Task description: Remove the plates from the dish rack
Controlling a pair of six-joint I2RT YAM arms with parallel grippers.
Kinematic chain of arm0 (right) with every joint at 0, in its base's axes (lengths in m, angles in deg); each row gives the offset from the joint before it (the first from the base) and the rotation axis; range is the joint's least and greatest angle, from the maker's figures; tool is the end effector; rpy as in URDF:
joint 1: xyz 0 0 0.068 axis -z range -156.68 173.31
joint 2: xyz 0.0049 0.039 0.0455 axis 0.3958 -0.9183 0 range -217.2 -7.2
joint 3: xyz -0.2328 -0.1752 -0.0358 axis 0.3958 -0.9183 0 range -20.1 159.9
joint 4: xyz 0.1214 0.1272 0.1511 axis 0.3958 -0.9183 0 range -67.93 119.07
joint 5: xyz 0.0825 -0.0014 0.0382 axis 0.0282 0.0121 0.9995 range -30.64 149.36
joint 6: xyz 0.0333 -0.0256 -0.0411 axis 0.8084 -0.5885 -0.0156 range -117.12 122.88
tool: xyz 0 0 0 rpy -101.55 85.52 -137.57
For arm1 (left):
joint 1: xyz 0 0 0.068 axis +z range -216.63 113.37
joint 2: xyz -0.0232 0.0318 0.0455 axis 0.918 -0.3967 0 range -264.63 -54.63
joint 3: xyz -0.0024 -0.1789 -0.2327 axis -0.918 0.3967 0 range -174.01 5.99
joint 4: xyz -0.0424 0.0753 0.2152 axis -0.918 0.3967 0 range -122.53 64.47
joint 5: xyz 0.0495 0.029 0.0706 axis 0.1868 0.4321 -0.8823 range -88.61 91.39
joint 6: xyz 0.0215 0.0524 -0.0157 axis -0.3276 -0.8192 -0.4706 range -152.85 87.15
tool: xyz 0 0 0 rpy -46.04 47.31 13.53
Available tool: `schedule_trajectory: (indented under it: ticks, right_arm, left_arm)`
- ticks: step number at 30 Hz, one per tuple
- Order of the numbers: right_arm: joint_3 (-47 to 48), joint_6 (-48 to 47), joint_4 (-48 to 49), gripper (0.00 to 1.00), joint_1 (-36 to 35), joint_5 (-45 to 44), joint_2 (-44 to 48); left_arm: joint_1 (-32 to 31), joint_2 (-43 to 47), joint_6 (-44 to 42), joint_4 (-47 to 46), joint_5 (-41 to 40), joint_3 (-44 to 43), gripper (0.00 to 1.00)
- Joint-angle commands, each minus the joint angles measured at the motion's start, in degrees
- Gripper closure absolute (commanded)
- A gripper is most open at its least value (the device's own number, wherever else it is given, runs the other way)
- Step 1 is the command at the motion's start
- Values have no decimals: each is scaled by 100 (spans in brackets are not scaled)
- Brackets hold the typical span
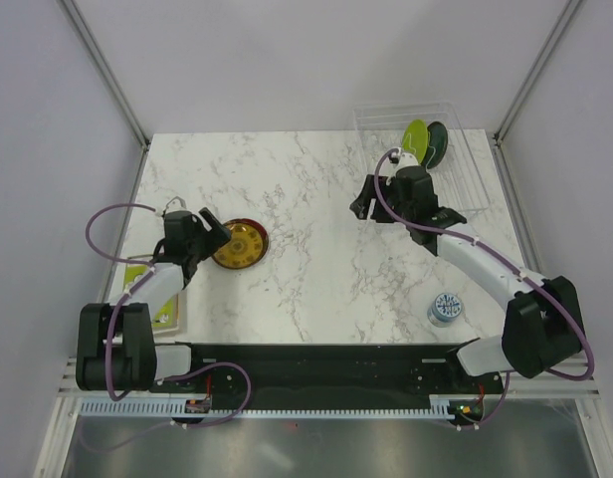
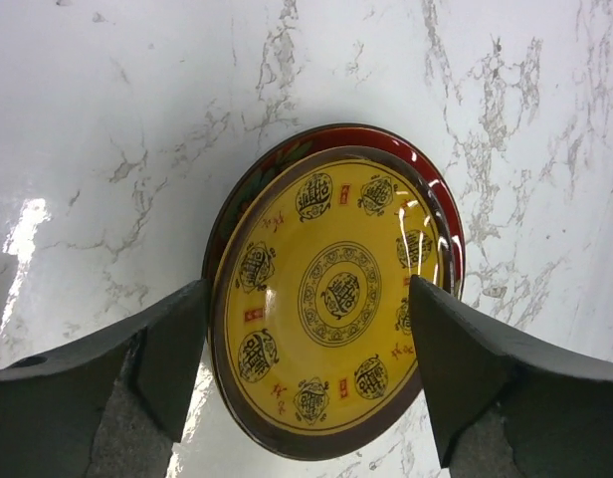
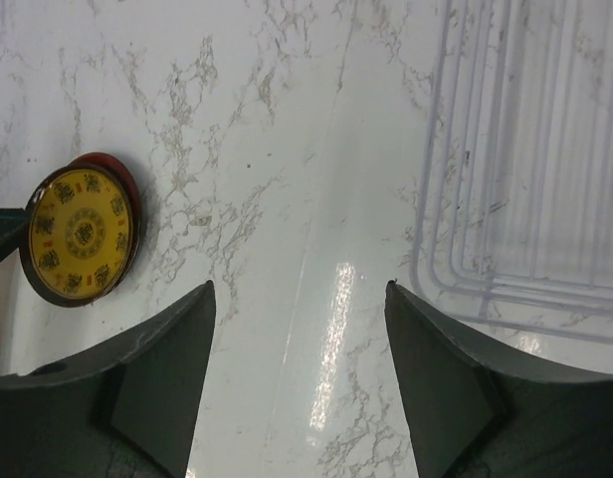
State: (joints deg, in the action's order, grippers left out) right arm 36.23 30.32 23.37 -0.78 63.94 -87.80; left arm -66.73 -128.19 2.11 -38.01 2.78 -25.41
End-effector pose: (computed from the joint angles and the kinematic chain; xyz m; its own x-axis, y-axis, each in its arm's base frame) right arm 0.2663 0.1227 0.3041 -0.6212 0.2254 -0.7505 -0.2072 0.8764 0.4347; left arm 0.2310 -0.0014 0.2189 -0.5018 -0.5719 -0.6490 -0.3248 0.8199 -0.4714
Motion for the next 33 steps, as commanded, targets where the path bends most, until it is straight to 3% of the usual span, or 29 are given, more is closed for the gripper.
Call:
schedule_trajectory:
  ticks: [1, 7, 12, 22, 29, 30, 31, 33]
  right_arm:
    - [711, -572, -502, 24, 124, -562, 18]
    - [1432, -1134, -951, 20, 291, -1958, -96]
    - [2501, -1706, -960, 19, 590, -3039, -1053]
    - [5245, -2076, -1118, 19, 1521, -3042, -3881]
    - [6538, -2524, -1329, 19, 1785, -2823, -4982]
    - [6591, -2524, -1303, 20, 1855, -2761, -5062]
    - [6635, -2533, -1294, 22, 1891, -2665, -5202]
    - [6802, -2516, -1285, 37, 1944, -2507, -5343]
  left_arm:
    - [1, 70, -244, 327, -384, -322, 12]
    - [1, 140, -454, 872, -640, -613, 11]
    - [1, 544, -455, 908, -201, -718, 11]
    - [-587, 773, -762, 267, 1661, -1245, 11]
    - [-842, 422, -894, 143, 1699, -1562, 9]
    - [-895, 395, -947, 161, 1655, -1580, 1]
    - [-904, 378, -956, 161, 1619, -1571, 0]
    - [-904, 334, -982, 152, 1584, -1554, 0]
